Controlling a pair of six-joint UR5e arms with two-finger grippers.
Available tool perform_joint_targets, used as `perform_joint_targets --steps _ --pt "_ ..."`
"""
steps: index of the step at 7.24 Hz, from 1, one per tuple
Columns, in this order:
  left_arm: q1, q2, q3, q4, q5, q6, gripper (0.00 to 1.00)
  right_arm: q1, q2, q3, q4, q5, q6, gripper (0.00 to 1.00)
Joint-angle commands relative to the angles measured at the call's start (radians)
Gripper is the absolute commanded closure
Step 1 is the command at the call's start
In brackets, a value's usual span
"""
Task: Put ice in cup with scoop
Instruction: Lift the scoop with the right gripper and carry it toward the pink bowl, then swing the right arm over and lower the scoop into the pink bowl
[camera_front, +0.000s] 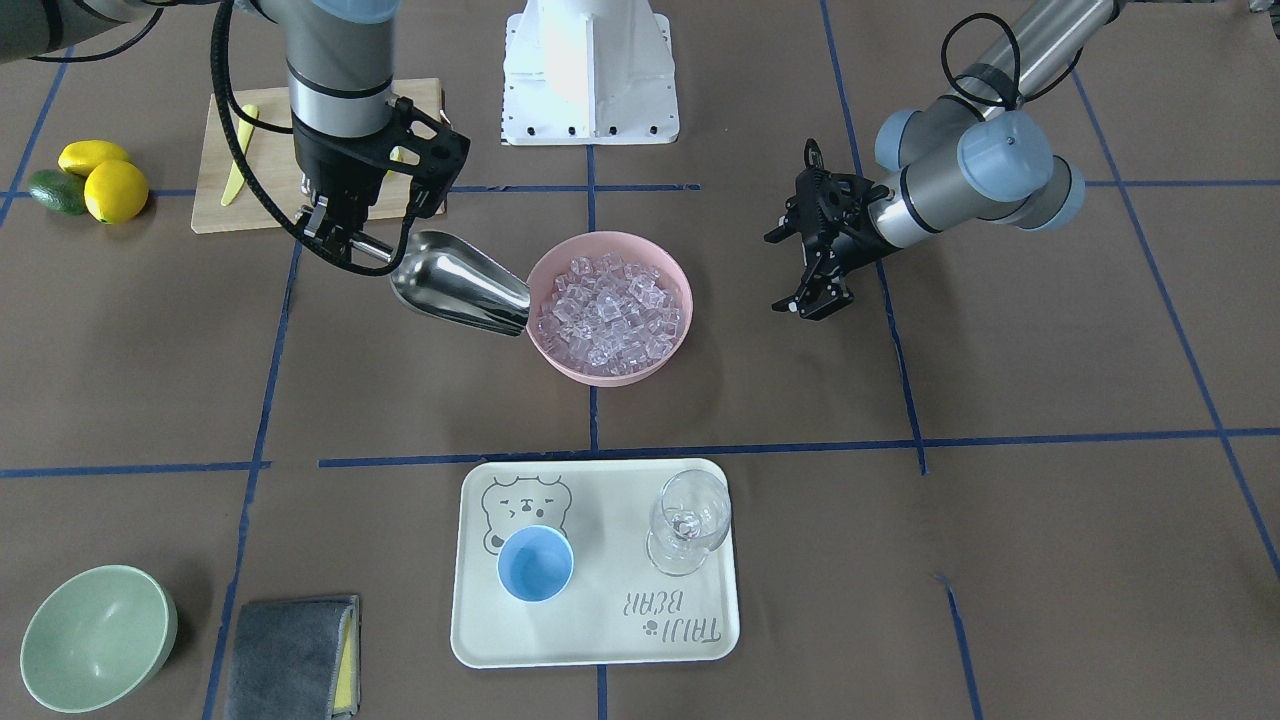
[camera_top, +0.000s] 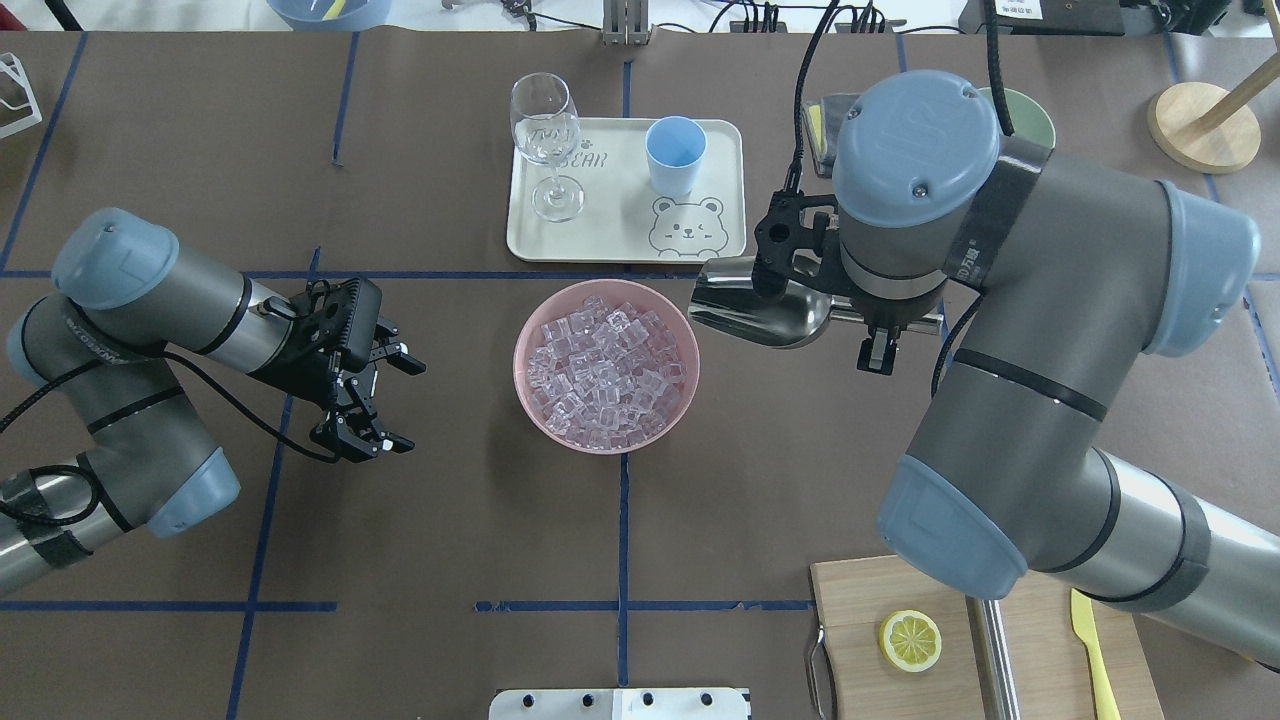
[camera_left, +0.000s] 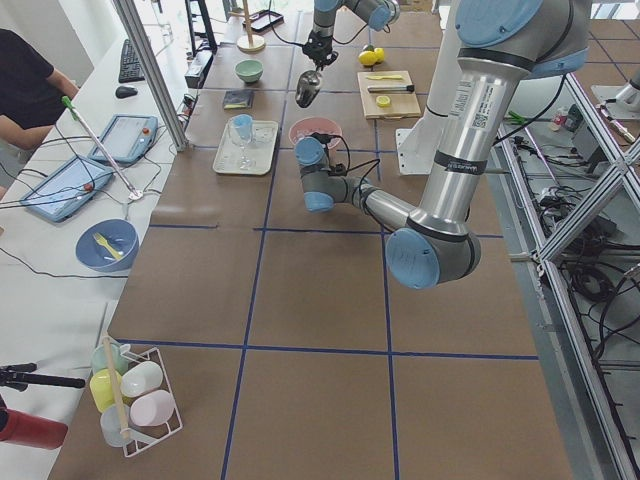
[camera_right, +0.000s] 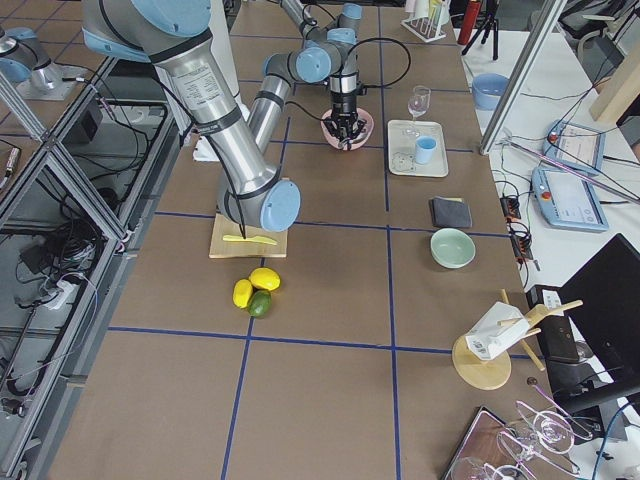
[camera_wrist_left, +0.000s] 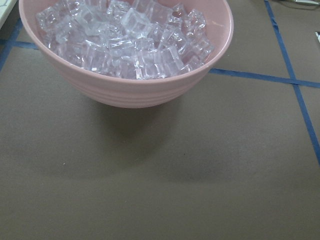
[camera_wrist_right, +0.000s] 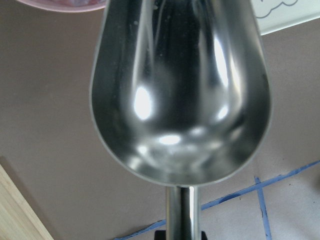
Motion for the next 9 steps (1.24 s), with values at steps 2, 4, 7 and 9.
perform_joint_targets --steps 2,4,7,9 --pt "0.027 -0.024 -0.001 0.001 0.002 -0.003 0.00 -0.004 0.040 -0.004 -0.098 -0.015 -0.014 1.00" --pt "0.056 -0.048 0.002 0.002 0.008 0.000 0.00 -0.004 0.143 -0.053 -0.237 -0.021 -0.021 1.00" --pt "0.070 -0.082 0.042 0.001 0.008 0.001 0.00 -0.007 0.248 -0.210 -0.283 -0.101 -0.125 1.00" --pt "0.072 -0.088 0.042 0.001 0.008 0.001 0.00 -0.007 0.297 -0.251 -0.299 -0.133 -0.188 1.00"
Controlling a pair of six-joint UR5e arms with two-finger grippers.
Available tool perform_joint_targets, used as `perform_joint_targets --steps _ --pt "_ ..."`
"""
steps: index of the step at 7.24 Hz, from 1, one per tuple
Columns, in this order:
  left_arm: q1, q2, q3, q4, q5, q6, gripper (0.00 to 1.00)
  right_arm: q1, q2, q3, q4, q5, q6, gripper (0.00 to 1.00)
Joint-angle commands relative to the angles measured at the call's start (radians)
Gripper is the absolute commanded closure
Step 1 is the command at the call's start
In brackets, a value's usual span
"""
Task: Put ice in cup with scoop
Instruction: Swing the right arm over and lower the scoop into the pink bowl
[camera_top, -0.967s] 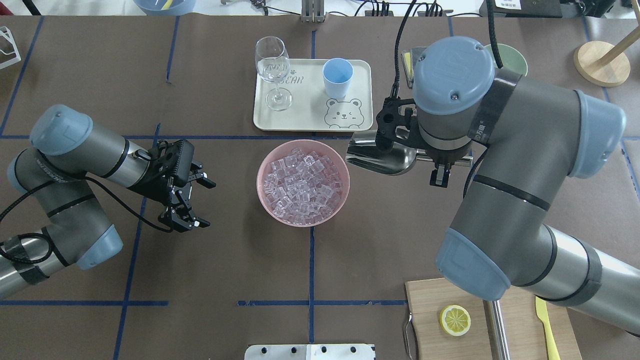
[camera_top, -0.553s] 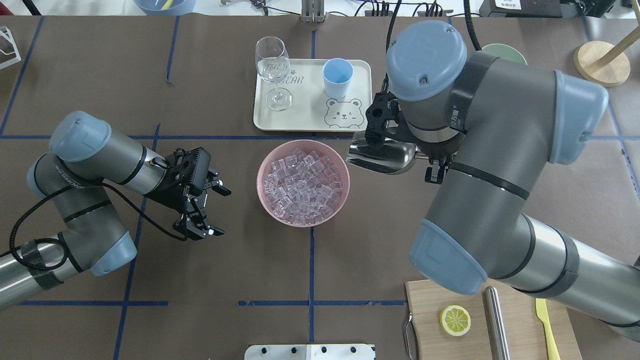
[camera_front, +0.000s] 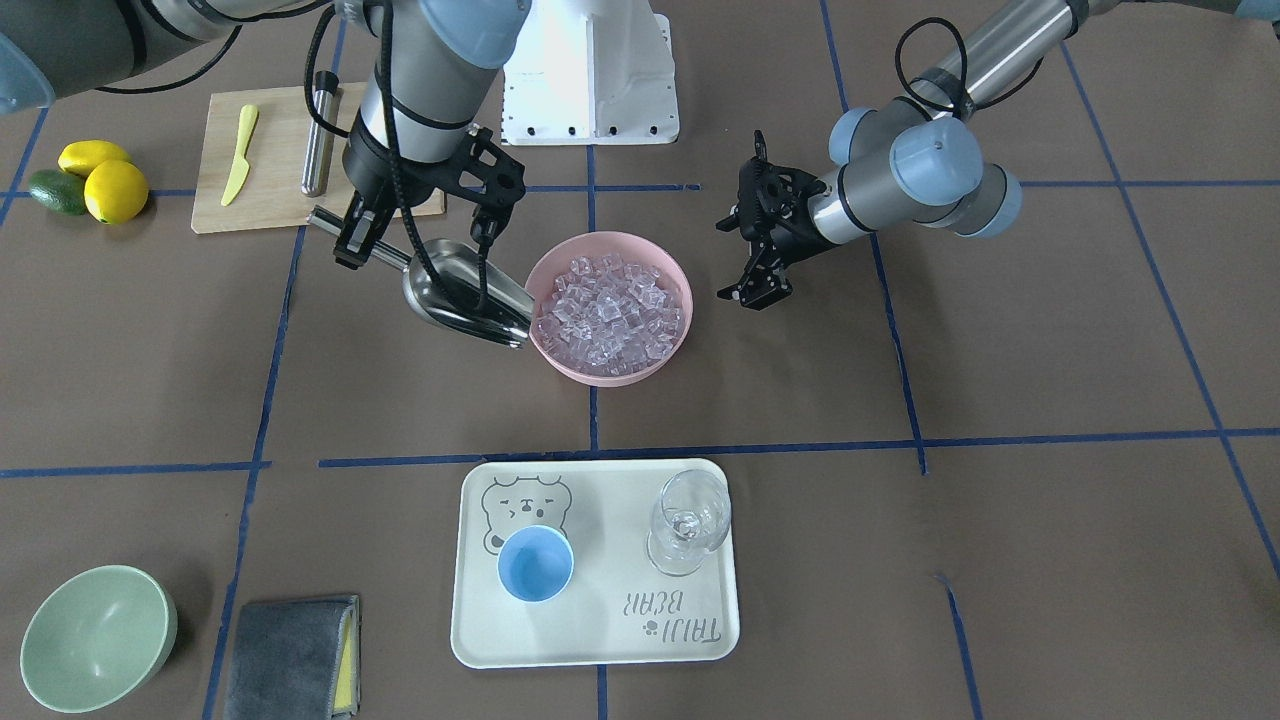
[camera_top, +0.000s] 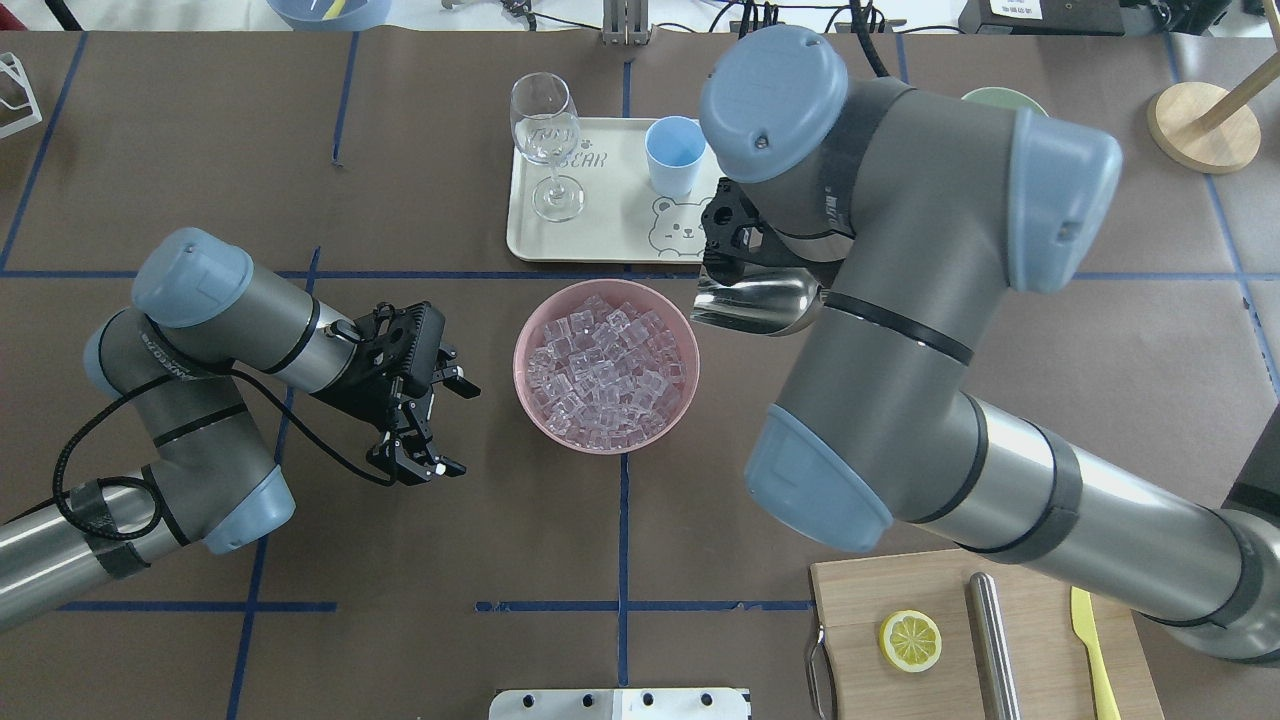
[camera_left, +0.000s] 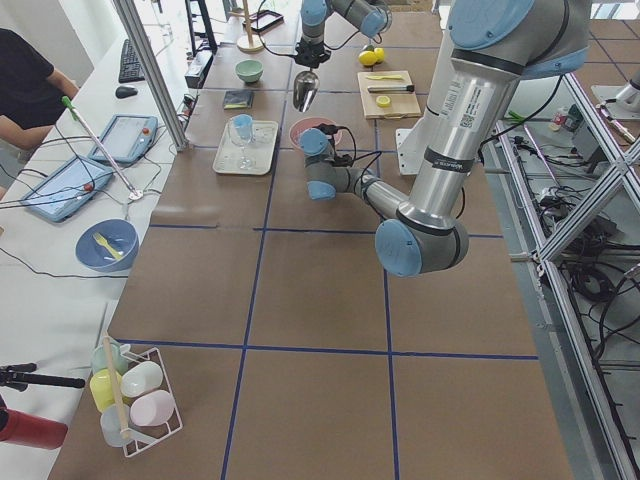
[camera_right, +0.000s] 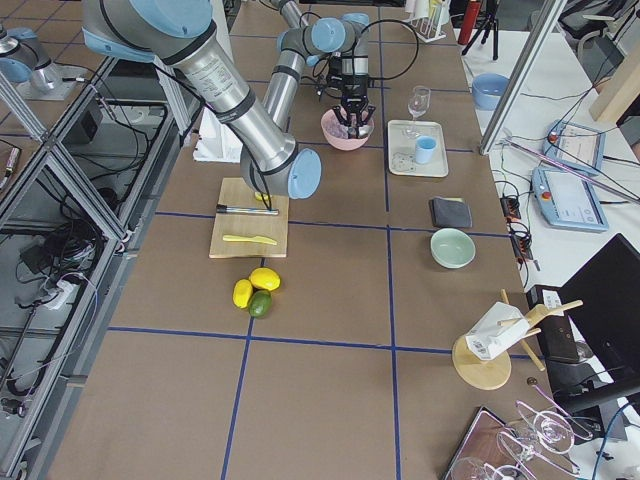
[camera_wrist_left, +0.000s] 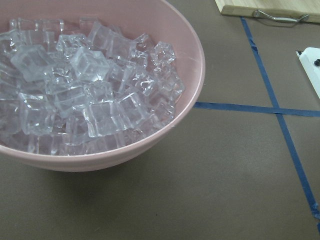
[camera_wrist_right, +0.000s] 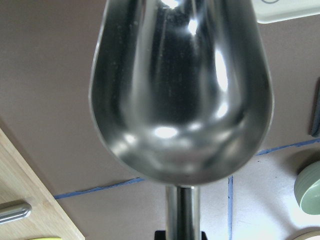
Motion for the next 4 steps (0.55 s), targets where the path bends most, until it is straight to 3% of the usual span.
perform_joint_targets --steps 1,4 --pt "0.001 -0.004 0.005 -0.002 0.000 0.000 0.00 -0.001 0.049 -0.029 -0.035 -0.050 -0.030 1.00" --pt "0.001 -0.004 0.007 0.000 0.000 0.000 0.00 -0.074 0.082 -0.078 -0.072 -0.154 -0.030 1.00"
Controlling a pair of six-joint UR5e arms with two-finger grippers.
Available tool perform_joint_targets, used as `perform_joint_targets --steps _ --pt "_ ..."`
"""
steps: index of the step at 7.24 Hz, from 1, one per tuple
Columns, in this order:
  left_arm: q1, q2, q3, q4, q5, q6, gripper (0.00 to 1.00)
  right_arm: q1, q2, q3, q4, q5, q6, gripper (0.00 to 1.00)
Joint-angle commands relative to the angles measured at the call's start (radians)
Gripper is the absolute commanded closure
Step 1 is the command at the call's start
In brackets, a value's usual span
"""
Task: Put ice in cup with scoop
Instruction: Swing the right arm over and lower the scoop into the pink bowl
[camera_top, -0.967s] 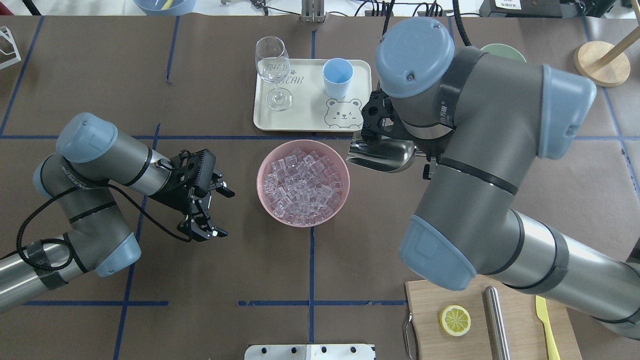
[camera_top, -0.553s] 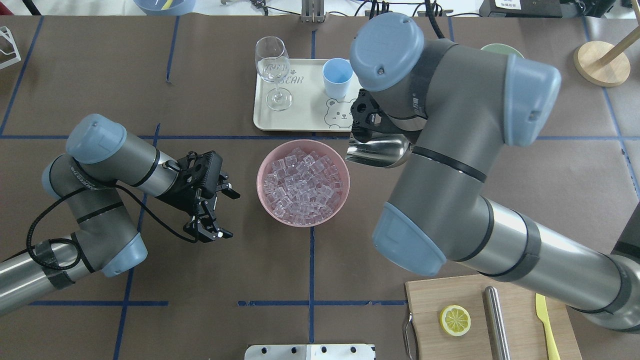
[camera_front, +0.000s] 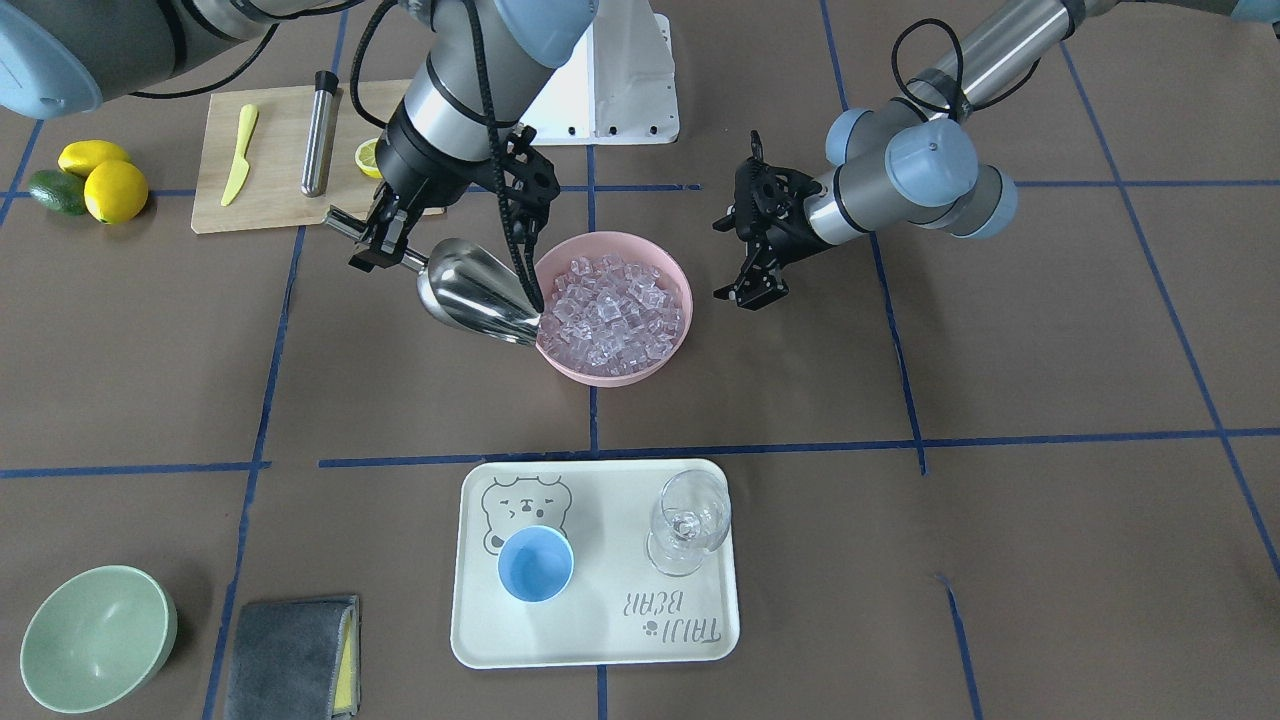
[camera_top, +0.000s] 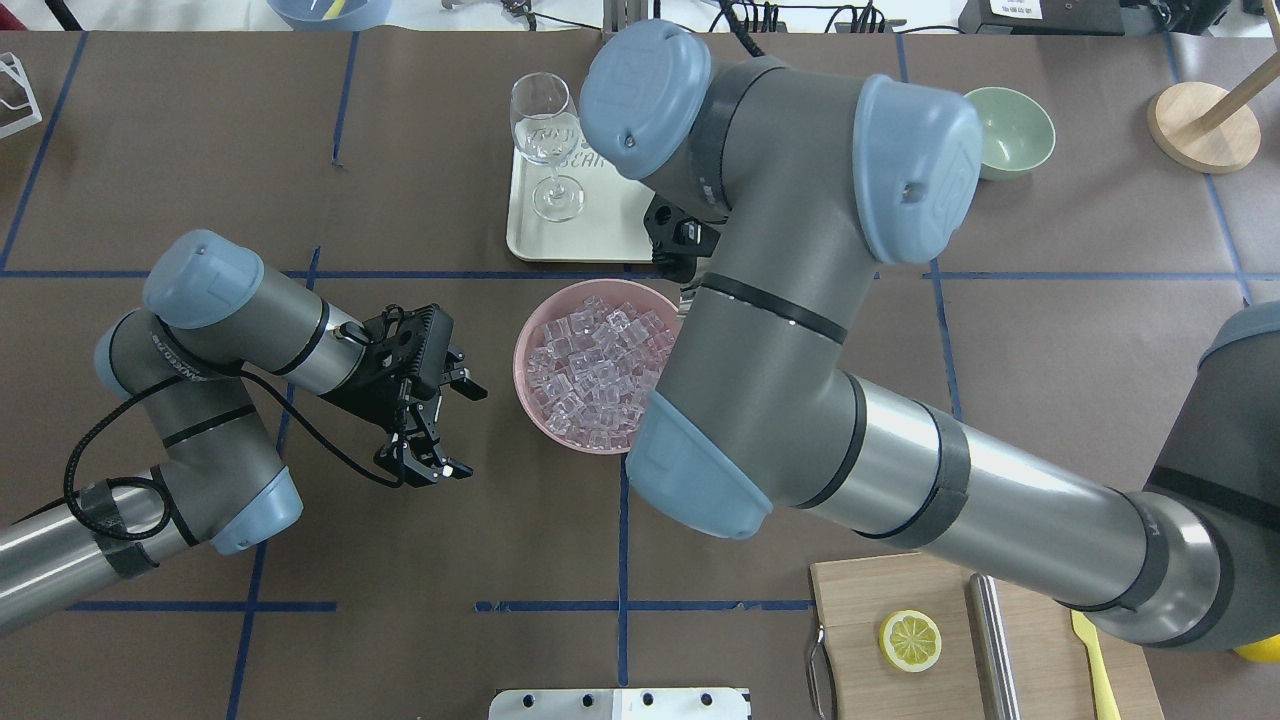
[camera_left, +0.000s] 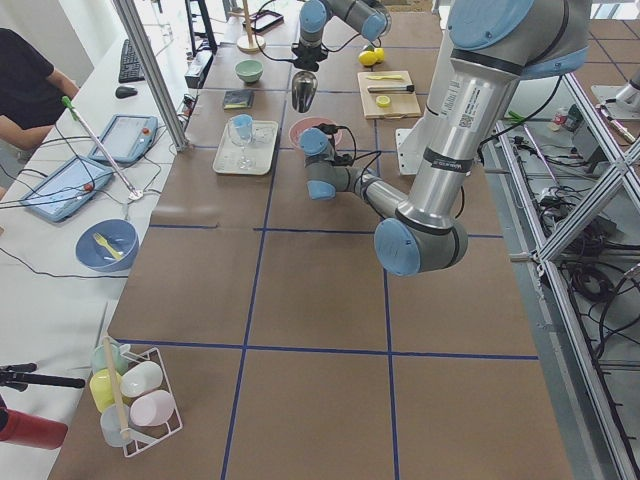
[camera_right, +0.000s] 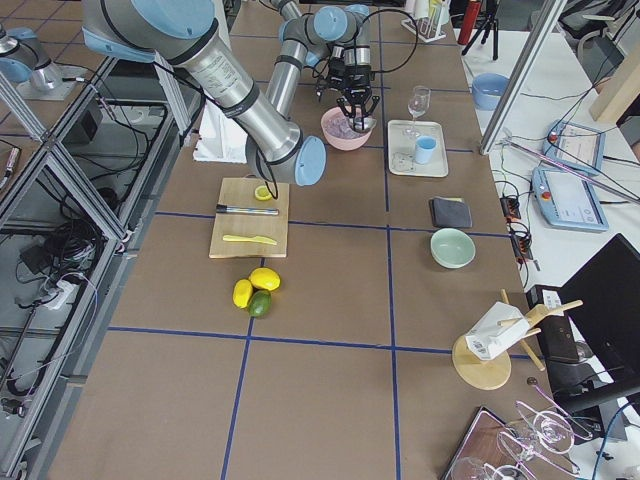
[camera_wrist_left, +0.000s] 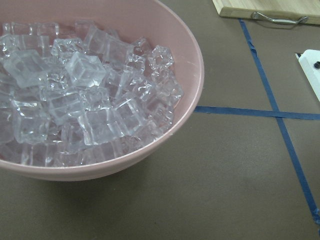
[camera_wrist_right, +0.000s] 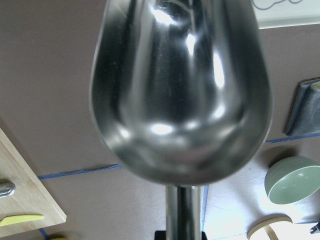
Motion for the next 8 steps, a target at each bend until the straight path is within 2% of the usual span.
perform_joint_targets --steps 1,3,5,8 --pt "0.001 0.000 0.010 0.000 0.000 0.001 0.00 -0.036 0.011 -0.021 -0.009 -0.042 0.000 1.00" --pt "0.002 0.000 0.014 -0.003 0.000 0.001 0.00 -0.071 0.025 -0.021 -0.067 -0.091 -0.025 1.00" --pt "0.002 0.001 0.024 -0.026 0.000 0.001 0.00 -0.079 0.030 -0.024 -0.072 -0.102 -0.057 1.00" --pt "0.004 0.000 0.035 -0.060 0.000 -0.002 0.00 -0.108 0.067 -0.112 -0.072 -0.140 -0.079 1.00"
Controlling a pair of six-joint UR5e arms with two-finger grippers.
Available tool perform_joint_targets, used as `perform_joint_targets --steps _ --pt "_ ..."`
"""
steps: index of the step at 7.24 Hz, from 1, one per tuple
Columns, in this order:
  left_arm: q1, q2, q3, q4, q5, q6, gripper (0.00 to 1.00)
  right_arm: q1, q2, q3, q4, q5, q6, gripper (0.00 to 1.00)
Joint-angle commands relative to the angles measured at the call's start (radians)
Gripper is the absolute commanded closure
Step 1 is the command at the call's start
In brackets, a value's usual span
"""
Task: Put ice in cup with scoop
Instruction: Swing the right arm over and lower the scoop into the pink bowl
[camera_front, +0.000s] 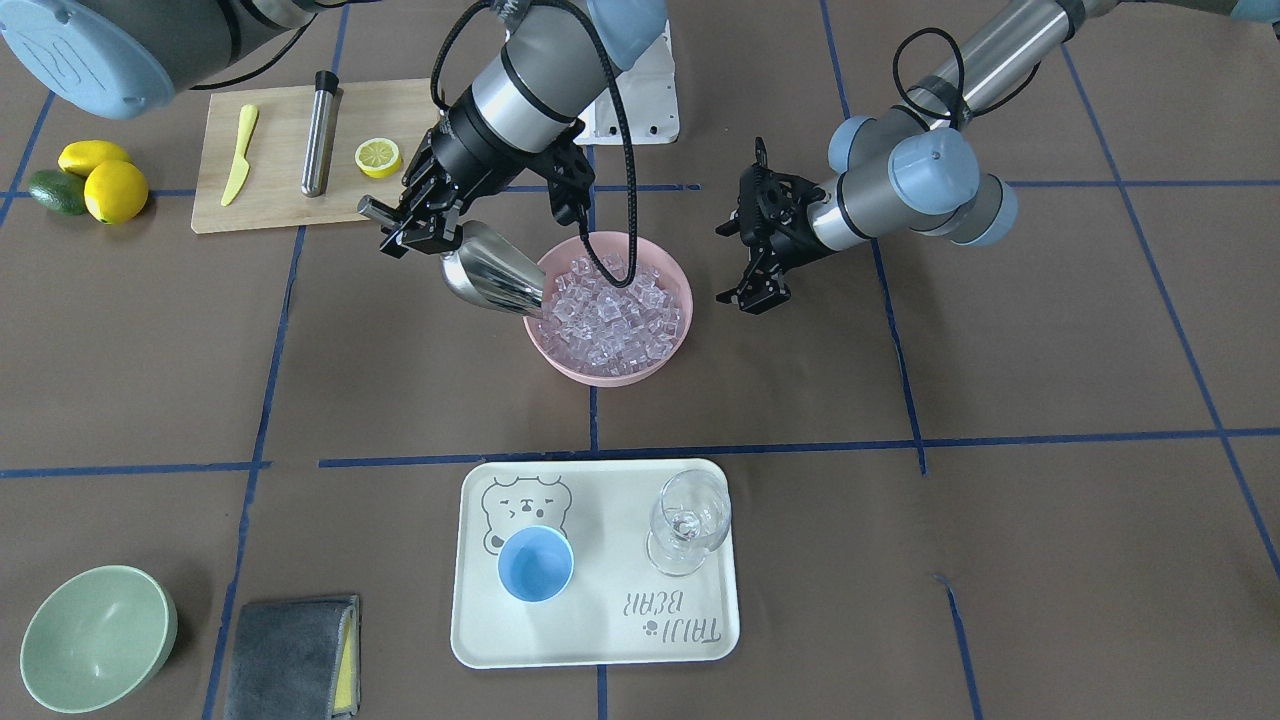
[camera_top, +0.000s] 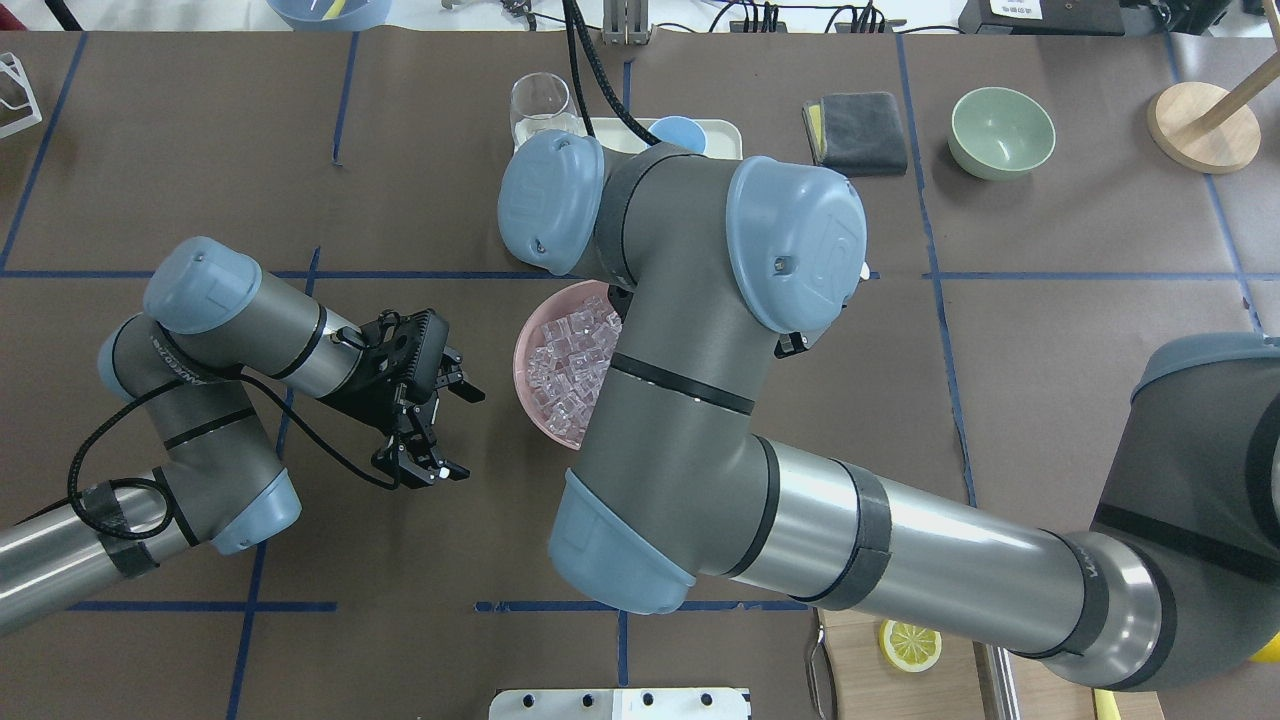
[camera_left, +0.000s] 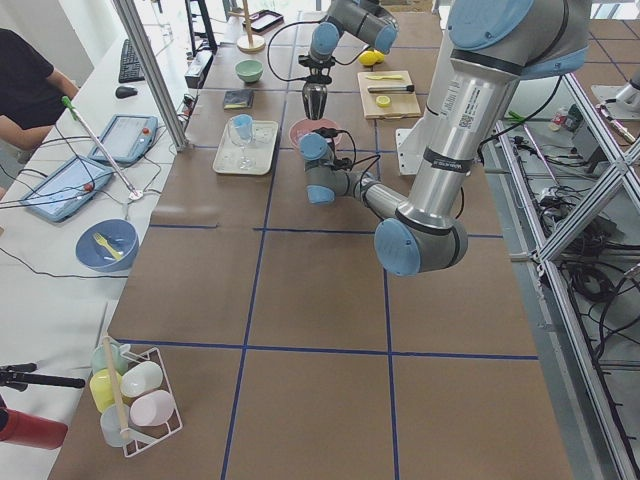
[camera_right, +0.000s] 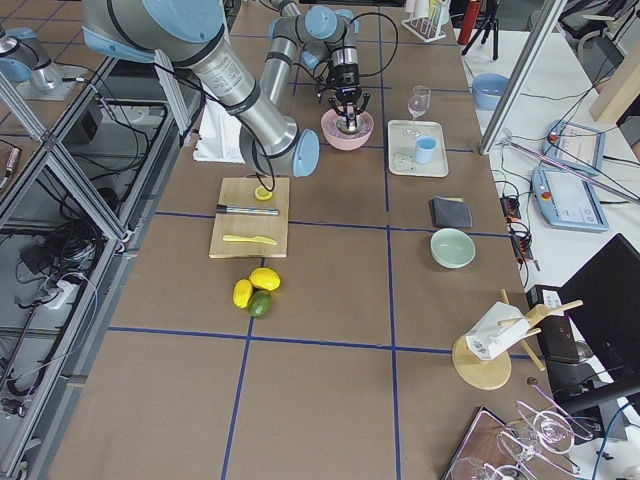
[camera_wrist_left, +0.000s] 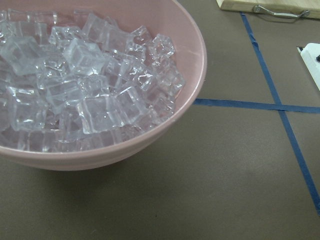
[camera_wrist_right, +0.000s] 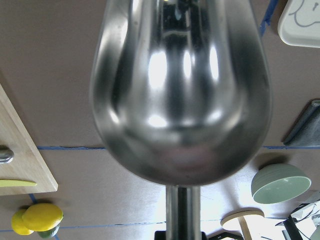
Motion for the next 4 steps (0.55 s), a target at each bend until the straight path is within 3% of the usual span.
perform_joint_targets --steps 1,4 --pt "0.003 -0.001 0.001 -0.005 0.000 -0.004 0.00 -0.023 0.012 -0.036 0.000 -0.030 -0.004 1.00" --pt "0.001 -0.036 0.012 -0.004 0.003 -0.070 0.00 -0.023 0.014 -0.036 0.001 -0.030 -0.005 1.00"
